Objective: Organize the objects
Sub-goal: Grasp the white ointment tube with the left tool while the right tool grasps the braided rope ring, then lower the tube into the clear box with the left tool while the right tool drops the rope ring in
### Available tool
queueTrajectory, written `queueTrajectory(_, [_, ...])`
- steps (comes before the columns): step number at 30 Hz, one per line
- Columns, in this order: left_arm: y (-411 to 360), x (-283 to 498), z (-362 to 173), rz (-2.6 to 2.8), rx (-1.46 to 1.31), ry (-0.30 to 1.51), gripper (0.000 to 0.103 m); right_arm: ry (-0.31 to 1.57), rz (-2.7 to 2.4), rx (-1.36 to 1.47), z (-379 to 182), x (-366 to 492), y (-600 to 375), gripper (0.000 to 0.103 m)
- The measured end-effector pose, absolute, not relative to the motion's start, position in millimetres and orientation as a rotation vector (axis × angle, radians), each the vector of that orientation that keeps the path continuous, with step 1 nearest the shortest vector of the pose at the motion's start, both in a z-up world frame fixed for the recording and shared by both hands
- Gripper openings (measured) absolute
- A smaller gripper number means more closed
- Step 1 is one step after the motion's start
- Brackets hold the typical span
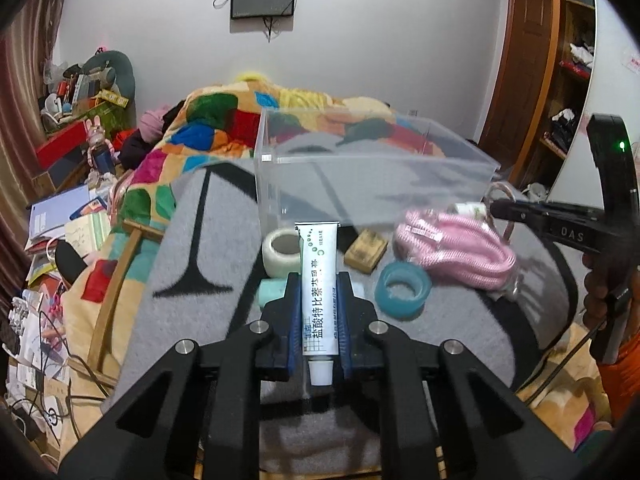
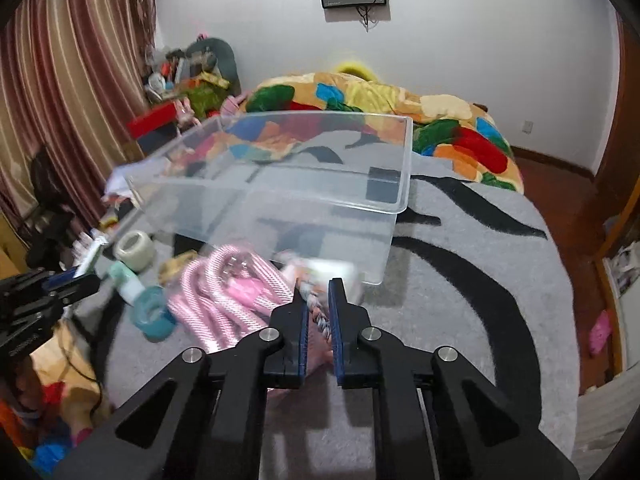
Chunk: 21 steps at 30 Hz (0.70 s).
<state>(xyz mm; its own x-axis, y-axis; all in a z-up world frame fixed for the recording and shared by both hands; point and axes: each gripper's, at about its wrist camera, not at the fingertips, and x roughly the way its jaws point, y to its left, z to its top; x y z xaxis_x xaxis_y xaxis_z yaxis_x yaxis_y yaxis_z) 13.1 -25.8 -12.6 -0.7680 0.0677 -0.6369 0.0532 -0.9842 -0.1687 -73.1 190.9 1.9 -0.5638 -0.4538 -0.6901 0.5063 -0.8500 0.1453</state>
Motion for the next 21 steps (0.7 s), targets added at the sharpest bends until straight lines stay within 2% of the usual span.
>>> queueTrajectory(6, [-34, 3, 10, 2.933, -0.984, -0.332, 0.015, 0.03, -2.375, 0.975, 22, -72, 199, 0.007])
queueTrajectory(15, [-41, -33, 40, 2.959, -0.927, -0.271, 0.015, 0.062, -2.395, 0.854, 59, -78, 190, 0.007])
queueTrajectory(19, [-40, -55, 40, 2.954, -0.964, -0.228, 0.015, 0.098, -2.414, 0.892, 50, -82, 193, 0.007])
queueTrajectory(20, [-41, -61, 39, 2.948, -0.982, -0.224, 0.015, 0.094, -2.408, 0.942, 41, -85, 196, 0.012])
queueTrajectory(21, [-41, -67, 38, 2.944, -0.996, -0.225, 0.015, 0.089, -2.405, 0.982, 34, -86, 199, 0.022])
